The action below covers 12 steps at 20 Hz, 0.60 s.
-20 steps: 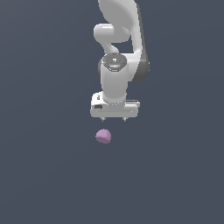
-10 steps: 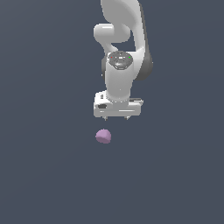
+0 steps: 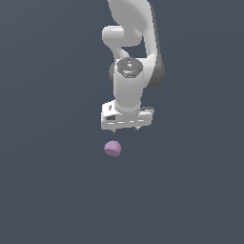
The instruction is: Pick up the object and move it to a goal position.
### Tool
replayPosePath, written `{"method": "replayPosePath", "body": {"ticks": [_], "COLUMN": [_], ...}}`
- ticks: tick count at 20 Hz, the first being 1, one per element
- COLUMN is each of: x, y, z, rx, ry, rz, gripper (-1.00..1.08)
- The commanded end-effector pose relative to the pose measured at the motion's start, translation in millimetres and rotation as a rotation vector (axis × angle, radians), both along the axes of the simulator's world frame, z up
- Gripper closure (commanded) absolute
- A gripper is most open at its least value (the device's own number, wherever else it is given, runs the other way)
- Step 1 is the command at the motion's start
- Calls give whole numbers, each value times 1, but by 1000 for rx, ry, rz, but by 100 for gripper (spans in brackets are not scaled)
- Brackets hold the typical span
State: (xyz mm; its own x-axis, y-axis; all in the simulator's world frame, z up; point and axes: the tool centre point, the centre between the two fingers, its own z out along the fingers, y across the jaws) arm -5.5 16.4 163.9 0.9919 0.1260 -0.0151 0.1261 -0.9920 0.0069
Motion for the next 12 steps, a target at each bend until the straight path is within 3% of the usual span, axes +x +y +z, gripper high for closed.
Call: {"method": "replayPosePath", "body": {"ticks": [1,12], "x": [1,6], "y": [-2,-15], "z": [-2,-15], "rx": [0,0], "ry": [0,2], "rz": [39,296], "gripper": [-92,-92]}}
